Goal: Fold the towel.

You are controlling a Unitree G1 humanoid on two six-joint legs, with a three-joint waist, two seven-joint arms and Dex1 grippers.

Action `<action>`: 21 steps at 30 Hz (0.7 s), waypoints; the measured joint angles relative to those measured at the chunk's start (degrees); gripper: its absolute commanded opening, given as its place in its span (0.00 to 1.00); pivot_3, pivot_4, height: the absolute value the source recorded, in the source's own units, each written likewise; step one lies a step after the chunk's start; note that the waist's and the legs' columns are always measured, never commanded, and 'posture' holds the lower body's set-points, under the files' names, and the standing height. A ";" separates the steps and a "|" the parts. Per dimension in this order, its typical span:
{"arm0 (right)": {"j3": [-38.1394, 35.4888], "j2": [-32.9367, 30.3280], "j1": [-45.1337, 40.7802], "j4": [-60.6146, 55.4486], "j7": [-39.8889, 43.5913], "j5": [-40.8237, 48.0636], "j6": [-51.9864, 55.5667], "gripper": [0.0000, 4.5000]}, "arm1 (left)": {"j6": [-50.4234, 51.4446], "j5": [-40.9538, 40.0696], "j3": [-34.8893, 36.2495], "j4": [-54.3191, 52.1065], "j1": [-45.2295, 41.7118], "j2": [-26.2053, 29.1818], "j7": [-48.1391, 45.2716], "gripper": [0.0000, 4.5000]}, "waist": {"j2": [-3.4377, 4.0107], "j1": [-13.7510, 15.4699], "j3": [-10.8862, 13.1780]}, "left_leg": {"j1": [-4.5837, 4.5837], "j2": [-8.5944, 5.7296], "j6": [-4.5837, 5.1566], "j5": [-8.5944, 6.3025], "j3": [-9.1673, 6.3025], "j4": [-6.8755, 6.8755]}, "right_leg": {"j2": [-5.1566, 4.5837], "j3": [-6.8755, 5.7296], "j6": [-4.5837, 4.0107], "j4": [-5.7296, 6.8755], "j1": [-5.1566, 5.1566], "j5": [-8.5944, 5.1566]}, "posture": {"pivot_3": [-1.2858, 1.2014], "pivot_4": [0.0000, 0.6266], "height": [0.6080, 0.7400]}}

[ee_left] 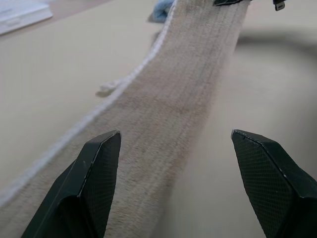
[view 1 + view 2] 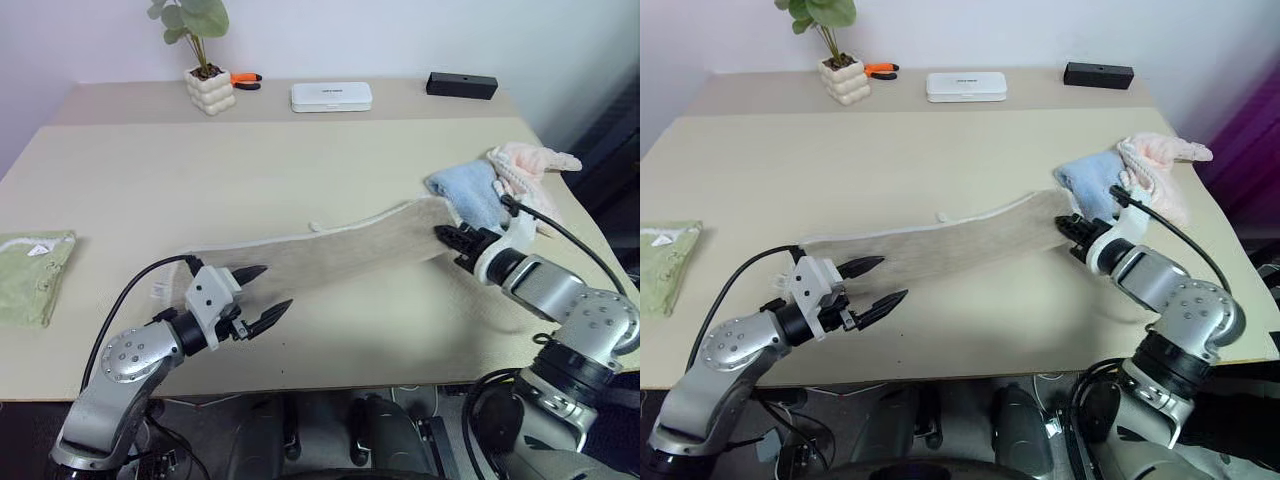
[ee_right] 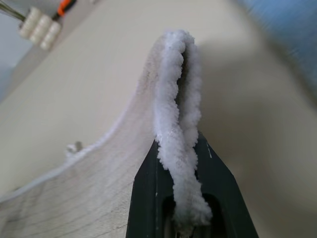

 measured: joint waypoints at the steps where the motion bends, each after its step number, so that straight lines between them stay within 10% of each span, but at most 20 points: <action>1: 3.70 -4.02 0.66 -2.01 2.81 -0.12 -0.76 0.02 | -0.39 0.20 -0.06 0.64 -0.10 -0.02 -0.22 0.81 | 0.14 -0.02 0.07 | -0.01 -0.02 0.01 0.00 0.02 0.00 | -0.02 0.03 0.00 -0.01 -0.03 0.00 | 0.52 0.24 0.93; 13: 45.86 -8.44 -5.63 -4.76 16.54 -13.88 -17.18 0.02 | -1.48 1.69 -0.96 1.48 0.66 -0.72 0.34 0.81 | 0.00 0.50 0.00 | -0.04 0.00 -0.16 0.10 -0.02 0.02 | -0.01 -0.02 0.00 -0.02 -0.02 -0.01 | 0.52 0.24 0.93; 21: 51.81 -6.92 -5.13 -0.37 18.21 -22.00 -22.90 0.14 | -1.33 2.26 -0.95 -0.83 2.83 -1.15 2.54 0.81 | -0.03 0.31 -0.01 | -0.08 0.02 -0.16 0.10 0.00 0.08 | -0.01 -0.04 0.01 -0.08 -0.02 0.00 | 0.52 0.24 0.93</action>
